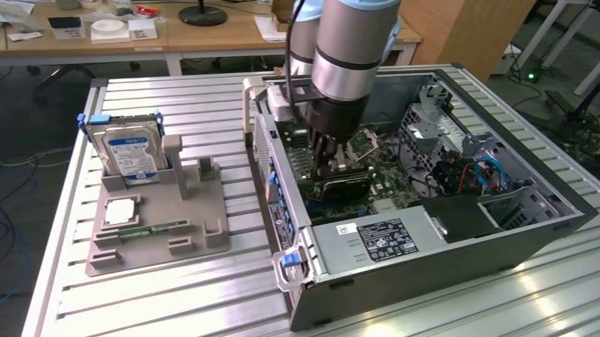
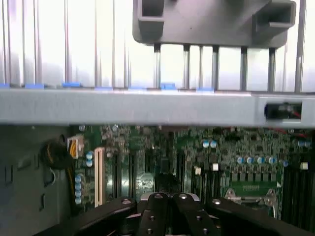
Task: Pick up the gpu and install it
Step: 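Press down on the gpu until it lock into place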
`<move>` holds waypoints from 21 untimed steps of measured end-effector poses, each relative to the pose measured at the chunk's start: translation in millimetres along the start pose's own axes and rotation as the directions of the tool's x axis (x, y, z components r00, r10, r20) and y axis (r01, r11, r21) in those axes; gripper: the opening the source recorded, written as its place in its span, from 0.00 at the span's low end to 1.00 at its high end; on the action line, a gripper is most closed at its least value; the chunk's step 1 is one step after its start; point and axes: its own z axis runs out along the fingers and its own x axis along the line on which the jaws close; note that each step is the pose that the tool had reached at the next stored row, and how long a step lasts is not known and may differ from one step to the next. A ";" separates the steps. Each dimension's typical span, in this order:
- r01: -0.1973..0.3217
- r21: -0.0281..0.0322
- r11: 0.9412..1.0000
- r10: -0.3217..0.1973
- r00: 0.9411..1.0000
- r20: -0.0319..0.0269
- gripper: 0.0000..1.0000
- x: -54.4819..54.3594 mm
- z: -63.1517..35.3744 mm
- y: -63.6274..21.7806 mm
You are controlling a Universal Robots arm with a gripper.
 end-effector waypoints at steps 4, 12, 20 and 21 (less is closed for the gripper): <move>0.000 0.000 1.000 0.000 1.000 0.000 0.11 -0.1 -0.4 6.3; 0.003 -0.005 1.000 -0.003 1.000 -0.002 0.11 -8.6 -9.3 6.8; 0.037 -0.007 0.999 -0.037 0.999 -0.004 0.11 -19.6 -9.0 8.0; 0.043 -0.007 0.999 -0.043 0.999 -0.004 0.11 -19.7 -9.0 8.5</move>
